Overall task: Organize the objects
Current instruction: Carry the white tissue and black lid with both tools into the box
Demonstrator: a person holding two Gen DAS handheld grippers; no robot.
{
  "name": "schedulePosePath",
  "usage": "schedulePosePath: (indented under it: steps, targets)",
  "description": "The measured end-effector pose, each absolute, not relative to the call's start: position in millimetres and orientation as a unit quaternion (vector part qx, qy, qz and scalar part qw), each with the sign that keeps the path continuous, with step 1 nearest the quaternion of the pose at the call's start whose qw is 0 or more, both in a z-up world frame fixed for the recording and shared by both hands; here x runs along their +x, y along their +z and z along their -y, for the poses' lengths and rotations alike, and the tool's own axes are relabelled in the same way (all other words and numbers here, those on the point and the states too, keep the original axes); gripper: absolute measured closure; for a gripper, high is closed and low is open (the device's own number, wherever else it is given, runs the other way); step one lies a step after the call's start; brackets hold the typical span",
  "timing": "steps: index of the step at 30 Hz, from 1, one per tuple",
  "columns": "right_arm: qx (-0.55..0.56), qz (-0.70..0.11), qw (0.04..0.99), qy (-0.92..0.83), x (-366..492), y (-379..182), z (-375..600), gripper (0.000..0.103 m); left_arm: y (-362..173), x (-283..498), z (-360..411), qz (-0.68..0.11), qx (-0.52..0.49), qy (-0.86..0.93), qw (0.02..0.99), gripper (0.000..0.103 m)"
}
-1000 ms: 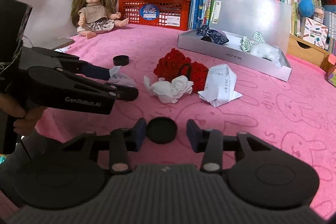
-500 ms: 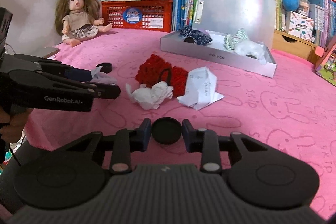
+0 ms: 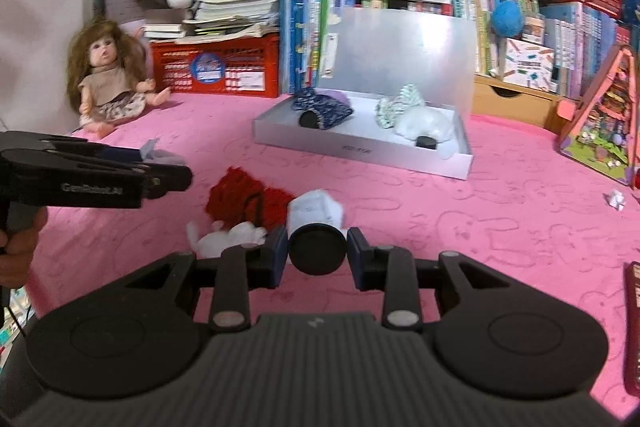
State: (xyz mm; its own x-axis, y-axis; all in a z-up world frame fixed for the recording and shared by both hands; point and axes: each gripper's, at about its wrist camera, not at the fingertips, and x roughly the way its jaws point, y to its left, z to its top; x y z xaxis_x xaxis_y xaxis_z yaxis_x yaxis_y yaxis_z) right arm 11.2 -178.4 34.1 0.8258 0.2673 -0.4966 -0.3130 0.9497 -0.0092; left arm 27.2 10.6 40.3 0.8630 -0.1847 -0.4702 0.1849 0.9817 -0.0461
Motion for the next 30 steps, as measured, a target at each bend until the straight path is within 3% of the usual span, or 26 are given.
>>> schedulePosePath:
  steps: [30]
  targets:
    - [0.060,-0.289,0.953,0.070,158,69,231,0.066,86,161,-1,-0.234,-0.056,-0.083,0.967,0.044]
